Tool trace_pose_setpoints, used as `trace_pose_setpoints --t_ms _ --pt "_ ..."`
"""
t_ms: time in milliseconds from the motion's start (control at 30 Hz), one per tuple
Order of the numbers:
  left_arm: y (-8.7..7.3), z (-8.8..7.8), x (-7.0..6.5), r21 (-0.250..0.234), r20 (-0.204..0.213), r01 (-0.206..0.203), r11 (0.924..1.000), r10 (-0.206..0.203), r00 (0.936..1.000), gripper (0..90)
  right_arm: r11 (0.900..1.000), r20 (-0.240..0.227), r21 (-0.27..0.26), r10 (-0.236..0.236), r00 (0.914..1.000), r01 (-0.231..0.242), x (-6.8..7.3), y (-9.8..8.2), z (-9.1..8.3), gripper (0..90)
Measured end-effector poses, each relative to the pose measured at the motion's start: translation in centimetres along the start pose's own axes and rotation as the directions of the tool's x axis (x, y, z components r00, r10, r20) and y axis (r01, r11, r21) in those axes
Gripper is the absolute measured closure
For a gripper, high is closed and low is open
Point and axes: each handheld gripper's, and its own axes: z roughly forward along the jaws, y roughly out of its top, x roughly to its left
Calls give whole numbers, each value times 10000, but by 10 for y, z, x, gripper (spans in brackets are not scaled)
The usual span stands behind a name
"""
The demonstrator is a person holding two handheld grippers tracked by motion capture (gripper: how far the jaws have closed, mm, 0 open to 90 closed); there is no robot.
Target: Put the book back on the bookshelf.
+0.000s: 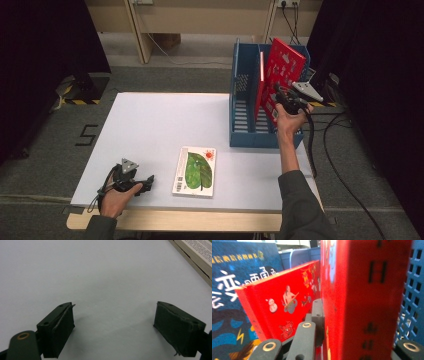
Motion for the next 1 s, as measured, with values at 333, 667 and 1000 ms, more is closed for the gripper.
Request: trace_pose_setpoints --t_ms 333,667,1000 --pt "0 0 0 27 46 -30 10000 30 10000 150 9984 283 560 -88 9996 73 4 -10 23 790" --pt "0 0 -1 7 63 -30 10000 30 10000 150 9946 319 1039 25 9995 -58 10 -14 31 769" --pt "0 0 -1 16 59 -41 10000 41 10000 150 9896 206 1431 88 9997 -117 12 -19 32 740"
